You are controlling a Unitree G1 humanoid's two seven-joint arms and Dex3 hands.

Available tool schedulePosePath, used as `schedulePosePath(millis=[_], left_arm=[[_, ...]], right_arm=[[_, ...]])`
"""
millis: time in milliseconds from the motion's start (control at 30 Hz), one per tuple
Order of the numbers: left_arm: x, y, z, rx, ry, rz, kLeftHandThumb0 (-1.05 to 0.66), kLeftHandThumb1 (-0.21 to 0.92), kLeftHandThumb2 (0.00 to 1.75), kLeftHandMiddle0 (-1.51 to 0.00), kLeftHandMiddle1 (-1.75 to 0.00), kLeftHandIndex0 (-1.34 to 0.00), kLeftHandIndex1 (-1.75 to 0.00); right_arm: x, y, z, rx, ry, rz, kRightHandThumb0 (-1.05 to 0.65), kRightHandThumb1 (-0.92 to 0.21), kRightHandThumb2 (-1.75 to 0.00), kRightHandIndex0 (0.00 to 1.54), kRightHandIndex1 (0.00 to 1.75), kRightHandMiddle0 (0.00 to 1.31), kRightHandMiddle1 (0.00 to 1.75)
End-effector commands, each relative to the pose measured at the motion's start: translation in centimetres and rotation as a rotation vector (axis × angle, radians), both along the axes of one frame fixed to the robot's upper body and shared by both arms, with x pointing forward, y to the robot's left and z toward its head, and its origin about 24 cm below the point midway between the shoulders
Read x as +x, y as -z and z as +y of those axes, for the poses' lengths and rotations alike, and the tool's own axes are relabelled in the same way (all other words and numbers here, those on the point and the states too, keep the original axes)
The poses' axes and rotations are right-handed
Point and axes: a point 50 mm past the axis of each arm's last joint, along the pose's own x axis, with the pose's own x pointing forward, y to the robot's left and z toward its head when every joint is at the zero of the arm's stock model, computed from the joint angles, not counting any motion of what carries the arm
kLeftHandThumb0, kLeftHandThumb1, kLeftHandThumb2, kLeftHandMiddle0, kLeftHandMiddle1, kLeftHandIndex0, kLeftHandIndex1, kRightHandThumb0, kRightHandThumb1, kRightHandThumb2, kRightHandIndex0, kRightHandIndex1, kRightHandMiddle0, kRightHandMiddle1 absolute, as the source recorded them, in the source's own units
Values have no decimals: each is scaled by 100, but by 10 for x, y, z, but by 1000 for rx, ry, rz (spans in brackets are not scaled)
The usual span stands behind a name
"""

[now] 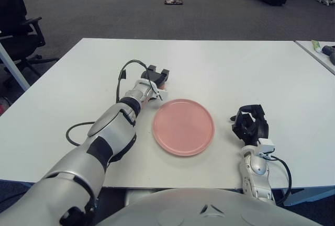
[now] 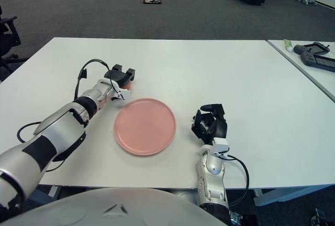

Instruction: Put the apple into the plate.

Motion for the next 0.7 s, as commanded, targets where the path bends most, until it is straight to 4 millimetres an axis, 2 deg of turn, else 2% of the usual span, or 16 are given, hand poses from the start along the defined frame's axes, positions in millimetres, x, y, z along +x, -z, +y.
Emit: schedulePosePath(millis=[0, 200, 667], left_arm=[[-18, 29, 17, -11, -105, 150, -2, 24, 134, -71, -156, -44, -175], [-18, 30, 20, -181, -256, 228, 0, 17, 141, -81, -151, -50, -175], [-18, 32, 25, -533, -523, 356, 0, 12, 148, -84, -156, -52, -175]], right_arm=[[-6, 9, 1, 39, 23, 60, -39, -64, -91, 57, 153, 36, 175], [-6, 9, 1, 49, 29, 61, -39, -64, -91, 56, 152, 36, 175], [-6, 7, 0, 40, 30, 68, -39, -66, -89, 54, 150, 35, 175]])
